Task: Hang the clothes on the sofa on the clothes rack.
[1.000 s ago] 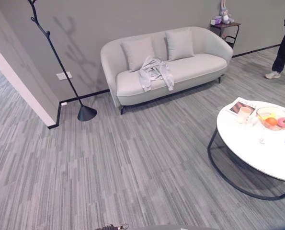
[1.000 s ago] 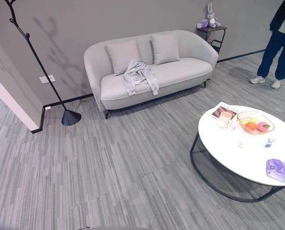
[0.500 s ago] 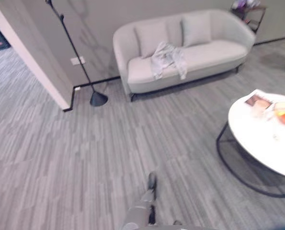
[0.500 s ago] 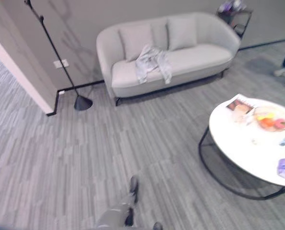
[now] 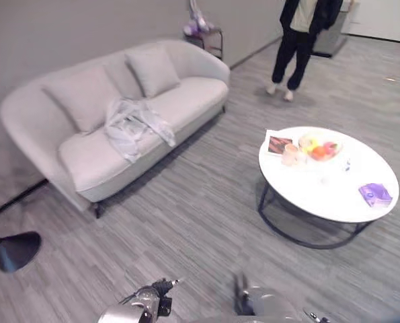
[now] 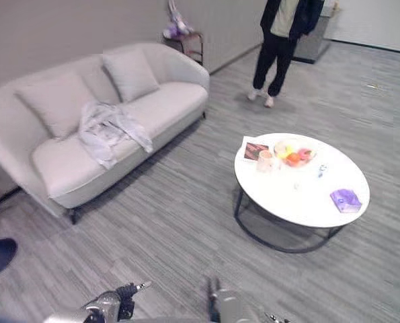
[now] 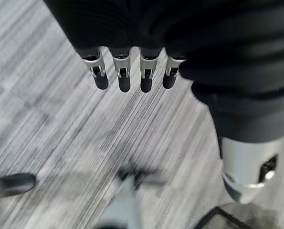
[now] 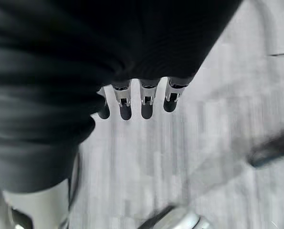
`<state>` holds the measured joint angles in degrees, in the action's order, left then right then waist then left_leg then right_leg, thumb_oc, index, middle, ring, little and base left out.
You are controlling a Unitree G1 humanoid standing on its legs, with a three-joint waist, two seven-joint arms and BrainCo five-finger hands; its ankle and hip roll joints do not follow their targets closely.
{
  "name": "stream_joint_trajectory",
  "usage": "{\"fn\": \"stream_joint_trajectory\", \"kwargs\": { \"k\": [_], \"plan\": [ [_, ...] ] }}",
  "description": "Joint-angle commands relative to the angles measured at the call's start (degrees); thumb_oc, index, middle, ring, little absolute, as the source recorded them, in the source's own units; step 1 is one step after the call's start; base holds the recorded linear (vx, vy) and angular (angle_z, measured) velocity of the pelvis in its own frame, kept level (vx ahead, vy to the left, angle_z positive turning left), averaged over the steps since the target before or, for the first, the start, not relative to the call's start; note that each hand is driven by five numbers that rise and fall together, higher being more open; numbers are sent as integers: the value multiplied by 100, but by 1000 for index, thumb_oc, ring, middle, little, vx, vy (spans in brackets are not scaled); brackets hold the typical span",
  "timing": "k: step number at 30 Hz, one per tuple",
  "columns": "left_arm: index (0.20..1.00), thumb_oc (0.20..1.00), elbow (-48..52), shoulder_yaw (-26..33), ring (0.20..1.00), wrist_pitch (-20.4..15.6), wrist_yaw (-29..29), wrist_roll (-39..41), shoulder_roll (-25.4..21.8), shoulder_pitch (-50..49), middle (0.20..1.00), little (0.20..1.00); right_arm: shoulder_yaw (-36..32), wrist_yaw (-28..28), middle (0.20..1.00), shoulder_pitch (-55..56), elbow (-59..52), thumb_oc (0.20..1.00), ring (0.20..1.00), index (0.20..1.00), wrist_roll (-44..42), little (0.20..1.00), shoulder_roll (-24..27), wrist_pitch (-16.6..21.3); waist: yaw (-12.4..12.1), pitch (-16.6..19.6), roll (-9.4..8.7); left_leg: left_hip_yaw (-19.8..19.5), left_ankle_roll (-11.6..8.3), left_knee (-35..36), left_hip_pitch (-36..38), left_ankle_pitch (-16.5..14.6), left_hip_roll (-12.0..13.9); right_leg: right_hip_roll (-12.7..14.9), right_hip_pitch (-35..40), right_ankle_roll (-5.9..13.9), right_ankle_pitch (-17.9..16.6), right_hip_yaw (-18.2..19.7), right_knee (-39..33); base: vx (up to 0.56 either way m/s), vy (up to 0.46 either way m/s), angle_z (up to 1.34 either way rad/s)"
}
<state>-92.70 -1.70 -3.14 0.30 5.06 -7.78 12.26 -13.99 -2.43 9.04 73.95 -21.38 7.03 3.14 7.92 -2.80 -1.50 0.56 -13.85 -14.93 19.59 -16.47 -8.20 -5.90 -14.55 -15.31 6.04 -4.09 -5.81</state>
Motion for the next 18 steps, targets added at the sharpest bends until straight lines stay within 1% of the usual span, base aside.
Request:
{"fn": "stream_joint_trajectory", "kwargs": {
  "k": [1,2,3,4,5,6,7,8,9,10,11,12,13,14,15,16,17,18],
  "plan": [
    [1000,1000,131,-392,1000,4,53,-217,-174,-964,1000,1000,-331,-76,1000,-554,751,1000,1000,1000,-38,1000,-196,-29,-507,-103,675,289,876,1993,-469,1489,1012,1013,-254,1767,-1083,-481,311,682,-76,252],
    [1000,1000,54,-393,1000,4,48,-236,-172,-1047,1000,1000,-415,-60,1000,-517,985,1000,1000,1000,-25,1000,-114,-44,-378,-113,706,239,882,1993,-241,1449,1108,1052,-634,1822,-1145,-556,196,778,-87,219],
    [1000,1000,-14,-394,1000,10,54,-269,-216,-1150,1000,1000,-524,-50,1000,-490,1180,1000,1000,1000,-65,1000,-26,-35,-214,-105,726,142,907,1993,-23,1431,1217,1114,-920,1886,-1267,-403,226,821,-111,118],
    [1000,1000,-65,-381,1000,9,59,-294,-247,-1178,1000,1000,-632,-51,1000,-446,1313,1000,1000,1000,-140,1000,71,-54,-111,-93,744,75,929,1993,100,1418,1294,1109,-970,1917,-1337,-251,273,534,-83,74],
    [1000,1000,-65,-381,1000,9,59,-294,-247,-1178,1000,1000,-632,-51,1000,-446,1313,1000,1000,1000,-140,1000,72,-54,-111,-94,745,75,929,1993,101,1418,1294,1109,-969,1917,-1337,-251,273,602,-160,102],
    [1000,1000,-163,-390,1000,38,44,-285,-295,-1147,1000,1000,-722,-73,1000,-348,1314,1000,1000,1000,-188,1000,200,-81,4,36,701,-68,1003,1993,233,1430,1422,1100,-856,1904,-1393,61,429,708,-235,70],
    [1000,1000,-138,-188,1000,20,52,-238,-362,-1229,1000,1000,-824,-72,1000,-371,1378,1000,1000,1000,-215,1000,230,-74,78,143,726,-134,1023,1993,414,1593,1675,1137,-950,2046,-1554,173,893,1114,-404,91],
    [1000,1000,-102,-70,1000,-7,75,-163,-333,-1225,1000,1000,-623,-103,1000,-398,1316,1000,1000,1000,-97,1000,223,-20,76,306,710,-127,1071,1704,451,1866,1958,1003,-882,2087,-1585,278,1358,1041,-476,86],
    [1000,1000,32,-23,1000,5,39,-135,-294,-1172,1000,1000,-467,-111,1000,-394,1199,1000,1000,1000,-77,1000,282,-6,-31,414,567,-90,1177,1075,128,1959,2122,969,-564,2045,-1551,309,1314,939,-480,104],
    [1000,1000,133,-14,1000,17,25,-99,-261,-1162,1000,1000,-366,-91,1000,-397,1089,1000,1000,1000,-60,1000,333,3,-107,470,455,-101,1241,463,-93,2021,2198,944,-295,1994,-1553,299,1256,702,-431,55],
    [1000,1000,228,-31,1000,18,0,-87,-250,-1097,1000,1000,-265,-56,1000,-409,972,1000,1000,1000,-57,1000,397,10,-184,481,299,-118,1259,-195,-425,1991,2200,986,-73,1946,-1553,308,1183,682,-534,34],
    [1000,1000,536,-102,1000,11,-58,-23,-250,-856,1000,1000,-100,71,1000,-536,635,1000,1000,1000,-85,1000,588,12,-424,256,-110,-66,1288,-1811,-1456,1792,2332,1203,543,1851,-1596,319,985,592,-524,87],
    [1000,1000,632,-220,1000,3,-18,-22,-286,-778,1000,1000,-33,152,1000,-618,551,1000,1000,1000,-96,1000,615,18,-481,135,-286,89,1328,-2145,-1693,1673,2479,1315,762,1848,-1608,230,895,854,-598,93],
    [1000,1000,839,-370,1000,-84,12,-34,-303,-597,1000,1000,131,305,1000,-796,106,1000,1000,1000,72,1000,777,53,-757,-144,-395,320,1115,-2333,-2512,1408,2018,1324,1607,1762,-1481,91,447,669,-324,92],
    [1000,1000,836,-359,1000,-88,2,-27,-321,-570,1000,1000,158,301,1000,-801,-13,1000,1000,1000,145,1000,752,52,-870,-173,-382,408,1040,-2069,-2786,1345,1757,1251,1840,1731,-1442,136,310,703,-238,73],
    [1000,1000,792,-318,1000,-95,27,-4,-346,-573,1000,1000,191,286,1000,-788,-157,1000,1000,1000,224,1000,707,52,-963,-188,-390,507,1008,-1462,-2861,1351,1508,1205,2001,1727,-1425,151,208,621,-75,66],
    [1000,1000,732,-215,1000,-57,24,58,-362,-638,1000,1000,289,252,1000,-763,-378,1000,1000,1000,314,1000,595,39,-1232,-167,-254,769,984,258,-2944,1592,1066,933,2366,1702,-1349,212,104,491,-53,17],
    [1000,1000,732,-215,1000,-57,24,58,-363,-638,1000,1000,289,252,1000,-762,-380,1000,1000,1000,315,1000,594,38,-1230,-166,-265,773,986,311,-2921,1625,1050,945,2366,1703,-1350,210,103,637,-47,-81]
  ]
}}
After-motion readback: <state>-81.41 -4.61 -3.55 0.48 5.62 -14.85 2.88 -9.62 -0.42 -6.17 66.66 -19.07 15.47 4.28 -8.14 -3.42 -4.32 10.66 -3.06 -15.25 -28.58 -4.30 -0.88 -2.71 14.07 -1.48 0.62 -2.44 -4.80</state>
